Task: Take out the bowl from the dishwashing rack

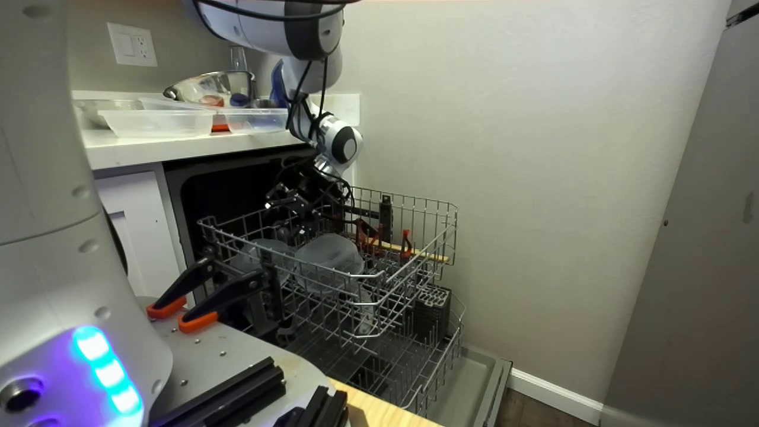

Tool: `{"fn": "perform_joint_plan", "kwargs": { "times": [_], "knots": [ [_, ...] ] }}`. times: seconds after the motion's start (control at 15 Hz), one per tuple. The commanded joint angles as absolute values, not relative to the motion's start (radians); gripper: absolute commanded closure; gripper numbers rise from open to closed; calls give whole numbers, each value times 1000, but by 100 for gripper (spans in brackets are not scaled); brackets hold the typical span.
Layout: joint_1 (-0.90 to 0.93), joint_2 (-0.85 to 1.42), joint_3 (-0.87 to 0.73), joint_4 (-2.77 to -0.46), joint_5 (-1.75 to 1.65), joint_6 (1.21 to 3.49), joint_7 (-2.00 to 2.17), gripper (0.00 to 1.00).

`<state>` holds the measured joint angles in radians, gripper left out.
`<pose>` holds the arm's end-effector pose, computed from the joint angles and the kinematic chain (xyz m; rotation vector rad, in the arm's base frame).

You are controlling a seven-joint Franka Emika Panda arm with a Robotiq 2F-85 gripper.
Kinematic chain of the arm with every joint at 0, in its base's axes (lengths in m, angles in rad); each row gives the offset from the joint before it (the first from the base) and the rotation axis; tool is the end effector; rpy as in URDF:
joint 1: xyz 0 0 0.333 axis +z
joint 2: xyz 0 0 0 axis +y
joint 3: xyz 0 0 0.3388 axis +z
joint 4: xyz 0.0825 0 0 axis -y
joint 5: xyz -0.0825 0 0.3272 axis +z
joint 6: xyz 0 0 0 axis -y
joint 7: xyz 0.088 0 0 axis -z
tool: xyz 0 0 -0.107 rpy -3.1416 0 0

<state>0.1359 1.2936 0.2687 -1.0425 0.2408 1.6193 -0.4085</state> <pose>0.6081 0.2286 0.0648 -2.3448 -0.7439 0.8726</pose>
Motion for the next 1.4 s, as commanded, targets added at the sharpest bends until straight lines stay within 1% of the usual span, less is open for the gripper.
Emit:
{"fn": "perform_joint_plan", "kwargs": {
  "times": [0.0,0.47,0.87,1.33],
  "knots": [
    [138,1303,271,-1006,184,1565,-533,0],
    [101,1320,291,-996,197,1558,-777,0],
    [87,1343,295,-973,199,1505,-943,0],
    [99,1375,284,-935,227,1562,-939,0]
  ]
}}
